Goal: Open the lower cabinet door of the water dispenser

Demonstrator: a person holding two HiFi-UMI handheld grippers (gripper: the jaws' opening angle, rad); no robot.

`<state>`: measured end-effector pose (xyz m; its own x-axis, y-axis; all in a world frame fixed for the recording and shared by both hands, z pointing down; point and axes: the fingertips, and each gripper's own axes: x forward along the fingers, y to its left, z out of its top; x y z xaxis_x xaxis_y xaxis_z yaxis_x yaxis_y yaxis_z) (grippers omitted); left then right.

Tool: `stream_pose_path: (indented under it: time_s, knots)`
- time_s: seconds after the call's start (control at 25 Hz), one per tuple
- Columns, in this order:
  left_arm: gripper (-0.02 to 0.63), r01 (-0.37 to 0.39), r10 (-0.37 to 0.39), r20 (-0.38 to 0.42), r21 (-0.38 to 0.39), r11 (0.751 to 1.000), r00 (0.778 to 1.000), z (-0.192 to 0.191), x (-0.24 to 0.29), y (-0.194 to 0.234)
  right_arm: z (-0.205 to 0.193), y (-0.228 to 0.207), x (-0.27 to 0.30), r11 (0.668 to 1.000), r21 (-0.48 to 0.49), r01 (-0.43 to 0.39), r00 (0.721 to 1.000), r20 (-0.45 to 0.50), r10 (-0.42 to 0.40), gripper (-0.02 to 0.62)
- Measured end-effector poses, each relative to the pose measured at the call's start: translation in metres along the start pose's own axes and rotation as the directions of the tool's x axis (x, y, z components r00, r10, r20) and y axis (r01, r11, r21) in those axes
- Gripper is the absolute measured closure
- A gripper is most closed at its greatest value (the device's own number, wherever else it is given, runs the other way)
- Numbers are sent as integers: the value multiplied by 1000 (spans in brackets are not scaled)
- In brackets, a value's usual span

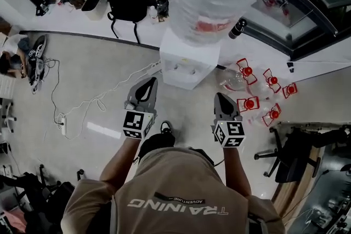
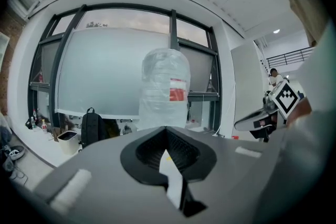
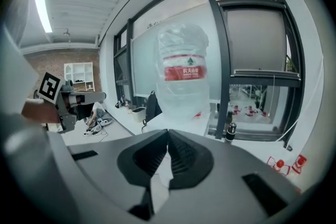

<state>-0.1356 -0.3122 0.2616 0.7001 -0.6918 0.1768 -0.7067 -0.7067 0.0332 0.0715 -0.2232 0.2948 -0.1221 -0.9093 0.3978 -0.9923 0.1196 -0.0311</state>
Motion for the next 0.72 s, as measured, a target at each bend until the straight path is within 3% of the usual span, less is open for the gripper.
stream_pose_path:
  time_s: [0.16, 0.36, 0.48, 0.6, 0.72]
  knots:
    - [604, -10, 10, -15, 21, 1000, 1000, -11, -11, -28, -14, -4, -26, 999, -18, -26, 1000, 9, 26, 586]
    - [604, -11, 12, -39, 23, 1000, 999, -29, -21, -88, -69, -21, -77, 999, 5, -50, 998, -36, 50, 586]
    - [604, 5, -5, -38, 6, 1000, 999, -43, -27, -120, -103, -24, -98, 995, -67, -70, 995, -71, 65, 586]
    - [604, 11, -10, -54, 9, 1000, 998, -69, -18, -148, -133, -33, -100, 988, -124, -96, 993, -83, 86, 586]
    - [604, -4, 5, -64, 22, 1000, 998, -104, 0, -159, -163, -44, -84, 989, -107, -102, 992, -85, 93, 586]
